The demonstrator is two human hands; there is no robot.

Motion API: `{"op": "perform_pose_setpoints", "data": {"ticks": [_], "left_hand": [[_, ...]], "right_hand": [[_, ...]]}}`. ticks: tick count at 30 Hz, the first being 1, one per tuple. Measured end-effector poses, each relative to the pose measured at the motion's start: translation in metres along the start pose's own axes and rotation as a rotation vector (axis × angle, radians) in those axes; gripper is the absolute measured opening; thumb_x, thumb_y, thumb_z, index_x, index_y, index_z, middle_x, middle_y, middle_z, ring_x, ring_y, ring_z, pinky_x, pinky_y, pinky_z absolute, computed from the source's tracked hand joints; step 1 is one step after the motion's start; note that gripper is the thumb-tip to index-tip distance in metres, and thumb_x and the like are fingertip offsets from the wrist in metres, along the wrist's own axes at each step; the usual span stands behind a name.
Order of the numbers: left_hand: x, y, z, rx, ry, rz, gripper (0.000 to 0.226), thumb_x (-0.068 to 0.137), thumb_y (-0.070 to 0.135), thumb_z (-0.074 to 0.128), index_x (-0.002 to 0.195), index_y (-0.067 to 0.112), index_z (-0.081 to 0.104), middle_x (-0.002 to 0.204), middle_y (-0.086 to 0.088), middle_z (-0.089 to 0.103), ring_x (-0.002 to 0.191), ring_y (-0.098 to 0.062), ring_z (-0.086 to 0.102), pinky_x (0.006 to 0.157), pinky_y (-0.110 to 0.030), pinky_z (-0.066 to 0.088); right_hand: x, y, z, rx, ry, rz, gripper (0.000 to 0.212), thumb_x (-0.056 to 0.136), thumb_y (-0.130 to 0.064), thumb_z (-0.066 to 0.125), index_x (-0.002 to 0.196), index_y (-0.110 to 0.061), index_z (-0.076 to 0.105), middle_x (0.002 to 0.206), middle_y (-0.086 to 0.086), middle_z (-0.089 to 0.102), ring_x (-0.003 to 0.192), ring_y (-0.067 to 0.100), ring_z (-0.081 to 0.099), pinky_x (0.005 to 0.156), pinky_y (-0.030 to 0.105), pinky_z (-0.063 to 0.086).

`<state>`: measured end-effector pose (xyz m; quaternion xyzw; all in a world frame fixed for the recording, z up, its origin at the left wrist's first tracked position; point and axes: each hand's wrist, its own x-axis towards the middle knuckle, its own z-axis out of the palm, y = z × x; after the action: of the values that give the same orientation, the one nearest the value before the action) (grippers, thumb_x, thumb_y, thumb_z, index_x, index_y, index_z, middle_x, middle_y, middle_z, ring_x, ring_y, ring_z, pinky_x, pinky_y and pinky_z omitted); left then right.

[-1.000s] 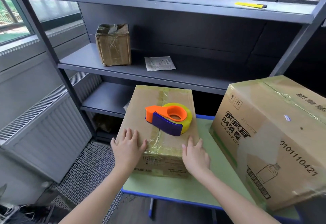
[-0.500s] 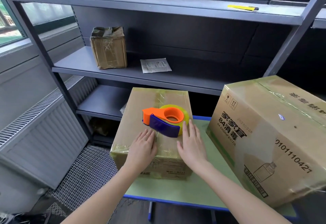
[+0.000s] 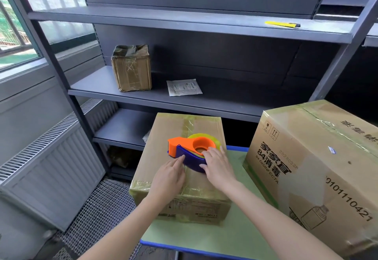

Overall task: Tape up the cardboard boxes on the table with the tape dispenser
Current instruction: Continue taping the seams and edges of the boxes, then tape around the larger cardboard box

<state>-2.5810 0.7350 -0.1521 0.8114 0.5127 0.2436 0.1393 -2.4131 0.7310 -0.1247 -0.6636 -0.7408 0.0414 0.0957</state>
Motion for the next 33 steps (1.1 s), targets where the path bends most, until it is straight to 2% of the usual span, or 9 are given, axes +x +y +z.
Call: {"op": "perform_pose_setpoints", "data": {"ticks": [7, 11, 15, 19, 21, 23, 28, 31, 33], "left_hand": [[0.004, 0.008, 0.005, -0.157, 0.008, -0.133, 0.049, 0.099, 0.023, 0.042, 0.146, 0.014, 0.032, 0.134, -0.004, 0.051, 0.112, -0.018, 0.053, 0.085, -0.020, 0.036], [0.005, 0.009, 0.006, -0.334, -0.015, -0.148, 0.059, 0.099, 0.030, 0.041, 0.151, 0.019, 0.015, 0.130, 0.005, 0.051, 0.115, -0.015, 0.054, 0.092, -0.027, 0.043], [0.009, 0.009, 0.002, -0.474, -0.008, -0.143, 0.049, 0.100, 0.025, 0.038, 0.148, 0.021, 0.026, 0.120, 0.011, 0.056, 0.108, -0.011, 0.056, 0.091, -0.033, 0.046], [0.013, -0.001, -0.002, -0.439, -0.013, -0.205, 0.044, 0.100, 0.014, 0.035, 0.144, 0.022, 0.036, 0.119, -0.006, 0.062, 0.096, -0.024, 0.061, 0.077, -0.033, 0.047], [0.013, -0.003, -0.004, -0.449, -0.033, -0.205, 0.045, 0.100, 0.013, 0.036, 0.144, 0.023, 0.035, 0.107, -0.010, 0.066, 0.071, -0.014, 0.058, 0.064, -0.032, 0.045], [0.013, -0.002, -0.005, -0.432, -0.050, -0.196, 0.046, 0.100, 0.013, 0.037, 0.144, 0.025, 0.034, 0.101, -0.014, 0.066, 0.058, -0.005, 0.047, 0.055, -0.025, 0.038], [0.016, -0.003, -0.002, -0.444, -0.019, -0.198, 0.045, 0.098, 0.015, 0.042, 0.142, 0.024, 0.038, 0.084, -0.002, 0.063, 0.067, -0.013, 0.056, 0.063, -0.032, 0.044], [0.016, -0.002, -0.001, -0.590, 0.038, -0.282, 0.036, 0.096, 0.013, 0.049, 0.131, 0.016, 0.051, 0.088, 0.007, 0.066, 0.078, -0.016, 0.065, 0.071, -0.040, 0.055], [0.015, 0.000, -0.001, -0.578, 0.060, -0.301, 0.030, 0.095, 0.013, 0.050, 0.125, 0.013, 0.056, 0.093, 0.001, 0.068, 0.079, -0.016, 0.065, 0.073, -0.042, 0.056]], "right_hand": [[0.004, -0.001, -0.001, 0.005, 0.023, -0.035, 0.037, 0.096, -0.033, 0.051, 0.127, -0.013, 0.049, 0.127, 0.001, 0.053, 0.123, 0.019, 0.044, 0.116, 0.032, 0.010], [0.000, -0.011, 0.001, -0.008, 0.057, -0.032, 0.036, 0.094, -0.038, 0.052, 0.119, -0.012, 0.052, 0.119, 0.002, 0.055, 0.115, 0.021, 0.046, 0.107, 0.031, 0.025], [-0.002, -0.029, 0.006, 0.077, 0.087, 0.015, 0.031, 0.093, -0.041, 0.051, 0.106, -0.012, 0.054, 0.112, 0.003, 0.058, 0.107, 0.022, 0.050, 0.095, 0.030, 0.033], [-0.004, -0.043, 0.012, 0.214, 0.044, 0.008, 0.028, 0.093, -0.033, 0.051, 0.104, -0.007, 0.053, 0.108, 0.008, 0.056, 0.104, 0.024, 0.050, 0.085, 0.028, 0.034], [-0.005, -0.044, 0.013, 0.215, 0.017, -0.019, 0.030, 0.095, -0.032, 0.050, 0.107, -0.006, 0.053, 0.109, 0.009, 0.055, 0.105, 0.024, 0.049, 0.087, 0.030, 0.036], [-0.006, -0.043, 0.012, 0.209, 0.002, -0.020, 0.029, 0.095, -0.031, 0.050, 0.109, -0.006, 0.053, 0.110, 0.009, 0.054, 0.106, 0.024, 0.049, 0.089, 0.030, 0.036], [-0.010, -0.049, 0.012, 0.174, -0.006, 0.012, 0.028, 0.097, -0.028, 0.047, 0.116, -0.007, 0.051, 0.117, 0.009, 0.054, 0.114, 0.025, 0.047, 0.096, 0.032, 0.034], [-0.014, -0.052, 0.010, 0.128, -0.041, 0.015, 0.043, 0.101, -0.029, 0.038, 0.135, -0.004, 0.040, 0.130, 0.012, 0.049, 0.124, 0.027, 0.040, 0.106, 0.035, 0.028], [-0.019, -0.050, 0.006, 0.138, -0.047, 0.008, 0.049, 0.102, -0.030, 0.034, 0.144, -0.004, 0.031, 0.140, 0.012, 0.043, 0.132, 0.026, 0.033, 0.112, 0.035, 0.022]]}}
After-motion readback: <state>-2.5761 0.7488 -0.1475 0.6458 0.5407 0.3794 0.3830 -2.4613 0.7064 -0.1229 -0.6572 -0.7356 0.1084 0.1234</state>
